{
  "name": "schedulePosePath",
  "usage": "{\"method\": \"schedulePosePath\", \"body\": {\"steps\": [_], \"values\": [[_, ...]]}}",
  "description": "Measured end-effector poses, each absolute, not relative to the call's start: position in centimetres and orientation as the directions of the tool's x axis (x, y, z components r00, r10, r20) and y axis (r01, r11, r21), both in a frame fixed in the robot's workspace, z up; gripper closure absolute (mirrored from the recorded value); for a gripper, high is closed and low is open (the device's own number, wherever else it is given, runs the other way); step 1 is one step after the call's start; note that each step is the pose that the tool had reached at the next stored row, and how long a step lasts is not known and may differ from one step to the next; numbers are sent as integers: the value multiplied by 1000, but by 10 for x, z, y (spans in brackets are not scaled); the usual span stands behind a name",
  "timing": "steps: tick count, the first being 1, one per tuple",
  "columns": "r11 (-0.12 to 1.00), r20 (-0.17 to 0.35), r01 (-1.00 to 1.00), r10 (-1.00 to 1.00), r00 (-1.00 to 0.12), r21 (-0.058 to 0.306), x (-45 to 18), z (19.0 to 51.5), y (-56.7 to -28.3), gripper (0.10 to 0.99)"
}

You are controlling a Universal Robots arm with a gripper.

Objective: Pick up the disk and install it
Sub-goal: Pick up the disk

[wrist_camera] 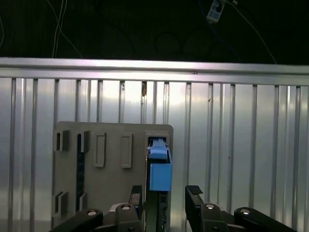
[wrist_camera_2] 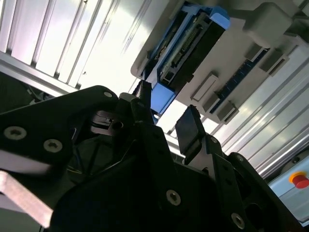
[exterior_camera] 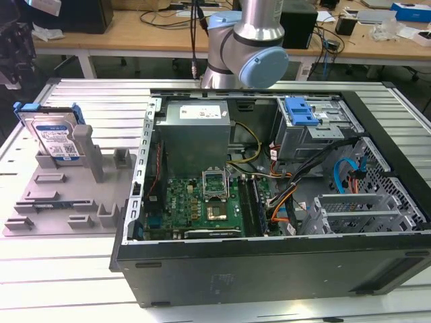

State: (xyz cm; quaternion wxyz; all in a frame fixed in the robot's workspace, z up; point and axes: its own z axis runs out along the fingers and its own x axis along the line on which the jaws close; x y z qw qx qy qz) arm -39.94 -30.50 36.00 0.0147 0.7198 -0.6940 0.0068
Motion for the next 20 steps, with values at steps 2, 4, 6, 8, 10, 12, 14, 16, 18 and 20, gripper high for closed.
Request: {"method": "schedulePosePath", "body": {"steps": [2,4,6,8,10,12,14,16,18,20], "values": [[-42,30,-999,-999,42,12,-400,358,-306,604],[-48,30,-999,-998,48,12,-400,356,-307,604],[-52,30,-999,-998,52,12,-400,355,-308,604],[-52,30,-999,-998,53,12,-400,351,-309,604],[-52,30,-999,-998,53,12,-400,349,-309,604],[-52,30,-999,-998,53,12,-400,347,-309,604],[-52,30,-999,-998,53,12,-400,345,-309,604],[-52,30,-999,-998,53,12,-400,345,-309,604],[-53,29,-999,-998,53,12,-400,344,-309,604],[-53,29,-999,-998,53,11,-400,344,-307,604]]}}
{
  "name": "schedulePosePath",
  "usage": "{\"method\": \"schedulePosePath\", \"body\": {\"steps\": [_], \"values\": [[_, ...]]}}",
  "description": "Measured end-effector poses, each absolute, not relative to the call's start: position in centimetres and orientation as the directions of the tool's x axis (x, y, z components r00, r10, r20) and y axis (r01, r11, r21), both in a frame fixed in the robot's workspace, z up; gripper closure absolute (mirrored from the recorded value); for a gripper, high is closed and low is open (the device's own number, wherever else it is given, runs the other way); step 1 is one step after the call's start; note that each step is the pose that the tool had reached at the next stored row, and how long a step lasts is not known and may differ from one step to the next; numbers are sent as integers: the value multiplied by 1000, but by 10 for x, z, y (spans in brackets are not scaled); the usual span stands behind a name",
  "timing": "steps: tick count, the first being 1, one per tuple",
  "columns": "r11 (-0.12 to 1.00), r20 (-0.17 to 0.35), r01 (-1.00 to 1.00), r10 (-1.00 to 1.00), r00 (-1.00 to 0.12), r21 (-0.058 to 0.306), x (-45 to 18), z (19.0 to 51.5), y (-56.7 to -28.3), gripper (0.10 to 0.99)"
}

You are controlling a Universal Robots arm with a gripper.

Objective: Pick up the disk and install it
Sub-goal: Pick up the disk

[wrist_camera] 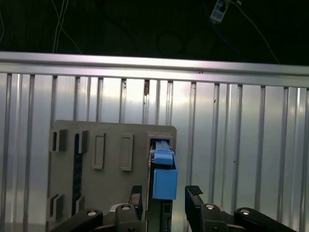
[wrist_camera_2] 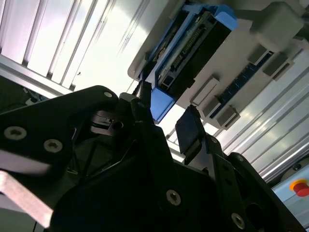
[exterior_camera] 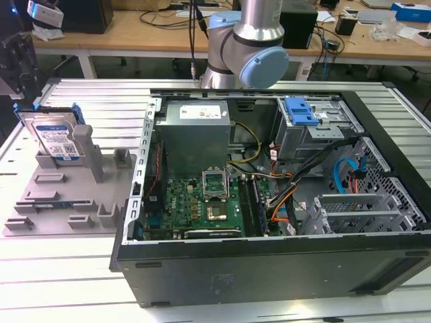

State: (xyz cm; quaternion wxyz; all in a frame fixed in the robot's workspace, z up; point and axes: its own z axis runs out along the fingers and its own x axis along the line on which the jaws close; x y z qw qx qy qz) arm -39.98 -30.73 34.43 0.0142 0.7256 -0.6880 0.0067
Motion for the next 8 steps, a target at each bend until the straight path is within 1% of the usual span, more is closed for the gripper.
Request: {"method": "schedulePosePath", "body": {"steps": [8], "values": [[-53,29,-999,-998,53,12,-401,336,-306,604]]}}
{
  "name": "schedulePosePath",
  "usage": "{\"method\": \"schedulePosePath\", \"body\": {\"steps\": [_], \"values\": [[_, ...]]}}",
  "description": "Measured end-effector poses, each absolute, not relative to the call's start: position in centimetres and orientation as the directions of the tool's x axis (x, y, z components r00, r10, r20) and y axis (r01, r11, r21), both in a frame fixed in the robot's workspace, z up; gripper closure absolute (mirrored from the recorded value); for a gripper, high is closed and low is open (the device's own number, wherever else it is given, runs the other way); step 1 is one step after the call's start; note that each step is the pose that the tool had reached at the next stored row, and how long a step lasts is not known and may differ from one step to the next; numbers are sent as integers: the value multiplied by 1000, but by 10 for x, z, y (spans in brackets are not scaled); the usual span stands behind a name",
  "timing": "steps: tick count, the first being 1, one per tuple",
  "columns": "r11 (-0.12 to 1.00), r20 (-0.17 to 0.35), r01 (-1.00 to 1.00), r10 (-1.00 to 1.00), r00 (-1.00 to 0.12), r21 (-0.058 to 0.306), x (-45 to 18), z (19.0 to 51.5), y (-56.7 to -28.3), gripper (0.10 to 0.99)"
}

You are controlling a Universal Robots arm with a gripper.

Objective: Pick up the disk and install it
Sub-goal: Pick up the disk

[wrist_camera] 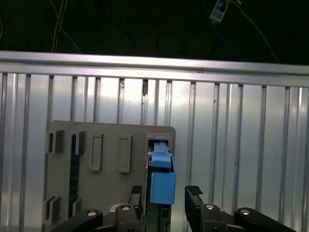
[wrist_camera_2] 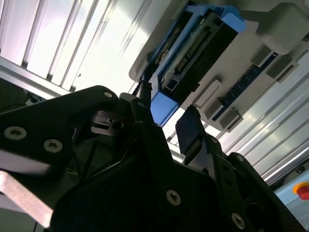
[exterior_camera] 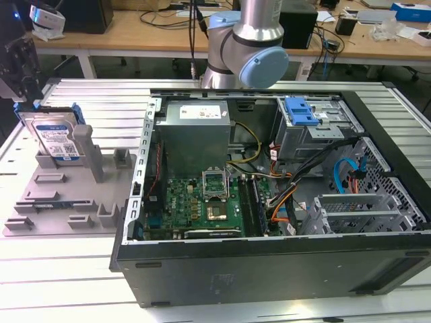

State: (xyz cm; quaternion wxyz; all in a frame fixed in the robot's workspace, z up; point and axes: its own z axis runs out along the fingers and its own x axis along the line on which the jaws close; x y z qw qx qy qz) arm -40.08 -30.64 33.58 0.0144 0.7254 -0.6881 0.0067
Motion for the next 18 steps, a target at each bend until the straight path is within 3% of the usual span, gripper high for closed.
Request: {"method": "schedulePosePath", "body": {"steps": [18], "values": [[-41,29,-999,-999,41,12,-403,322,-307,604]]}}
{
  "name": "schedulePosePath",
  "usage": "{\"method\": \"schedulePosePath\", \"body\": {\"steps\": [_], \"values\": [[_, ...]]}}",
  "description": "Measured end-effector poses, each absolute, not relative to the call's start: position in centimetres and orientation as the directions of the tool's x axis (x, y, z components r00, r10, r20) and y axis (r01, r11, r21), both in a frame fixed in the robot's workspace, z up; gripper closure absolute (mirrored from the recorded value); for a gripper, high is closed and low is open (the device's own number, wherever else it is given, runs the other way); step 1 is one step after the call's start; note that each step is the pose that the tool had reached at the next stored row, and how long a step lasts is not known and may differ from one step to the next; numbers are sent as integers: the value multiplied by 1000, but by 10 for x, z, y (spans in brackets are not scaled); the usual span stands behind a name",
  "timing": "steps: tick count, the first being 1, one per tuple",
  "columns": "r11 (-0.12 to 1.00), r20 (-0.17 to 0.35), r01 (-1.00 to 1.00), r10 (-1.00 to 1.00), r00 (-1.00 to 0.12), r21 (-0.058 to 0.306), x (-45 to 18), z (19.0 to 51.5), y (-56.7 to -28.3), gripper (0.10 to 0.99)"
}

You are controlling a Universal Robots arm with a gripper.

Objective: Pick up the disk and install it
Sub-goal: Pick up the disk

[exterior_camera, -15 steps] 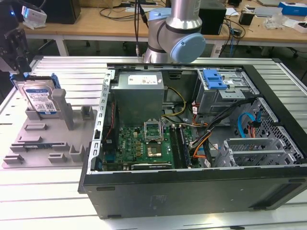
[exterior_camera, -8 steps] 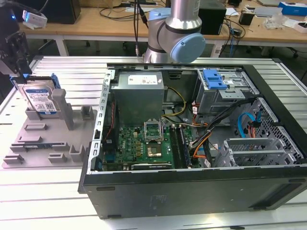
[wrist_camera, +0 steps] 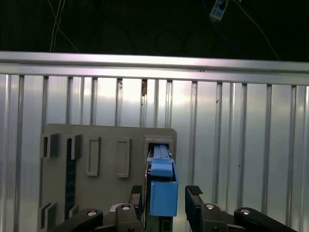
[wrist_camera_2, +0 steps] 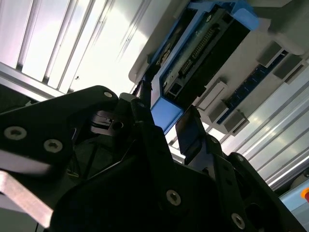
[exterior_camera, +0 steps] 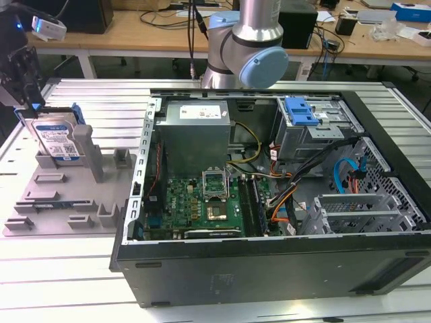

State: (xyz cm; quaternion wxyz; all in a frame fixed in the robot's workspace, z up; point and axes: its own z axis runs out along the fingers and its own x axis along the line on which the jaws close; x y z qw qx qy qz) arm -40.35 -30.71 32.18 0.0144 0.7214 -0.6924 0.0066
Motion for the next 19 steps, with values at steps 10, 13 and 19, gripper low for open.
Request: {"method": "schedulePosePath", "body": {"steps": [10,13,19], "values": [[-31,29,-999,-999,31,12,-403,319,-309,604],[-30,29,-999,-999,31,12,-403,318,-309,604],[-30,29,-999,-999,30,12,-403,315,-309,604]]}}
